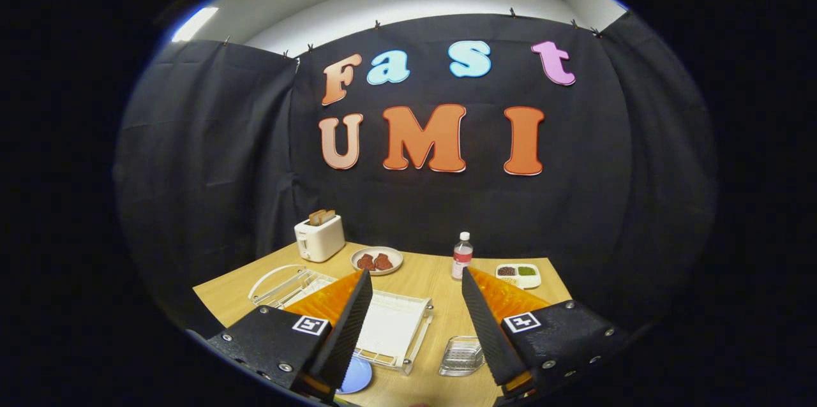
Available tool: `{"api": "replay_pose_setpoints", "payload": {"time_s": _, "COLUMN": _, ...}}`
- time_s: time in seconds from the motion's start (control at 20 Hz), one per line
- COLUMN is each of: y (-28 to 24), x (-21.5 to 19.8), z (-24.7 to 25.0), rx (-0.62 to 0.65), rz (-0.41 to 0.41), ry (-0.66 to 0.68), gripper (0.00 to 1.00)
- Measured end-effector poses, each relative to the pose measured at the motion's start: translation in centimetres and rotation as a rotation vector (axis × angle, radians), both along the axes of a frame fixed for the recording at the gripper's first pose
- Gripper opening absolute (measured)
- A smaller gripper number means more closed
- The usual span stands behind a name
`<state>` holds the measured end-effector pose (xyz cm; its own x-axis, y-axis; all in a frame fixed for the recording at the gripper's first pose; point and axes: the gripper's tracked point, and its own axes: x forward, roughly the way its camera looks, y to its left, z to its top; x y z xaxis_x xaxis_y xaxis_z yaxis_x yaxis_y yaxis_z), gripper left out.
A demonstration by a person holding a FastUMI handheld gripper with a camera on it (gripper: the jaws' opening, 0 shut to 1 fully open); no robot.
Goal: Take the plate from the dish rack, then take the spoon from the basket and place it into the plate.
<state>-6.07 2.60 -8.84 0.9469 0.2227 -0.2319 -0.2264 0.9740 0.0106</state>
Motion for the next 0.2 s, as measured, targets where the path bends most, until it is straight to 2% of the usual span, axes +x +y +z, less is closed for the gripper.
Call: {"api": "replay_pose_setpoints", "payload": {"time_s": 0.2, "y": -1.1, "x": 0.0, "z": 1.8, "rx": -0.006, "rz": -0.042, "ry": -0.037, "gripper": 0.86}}
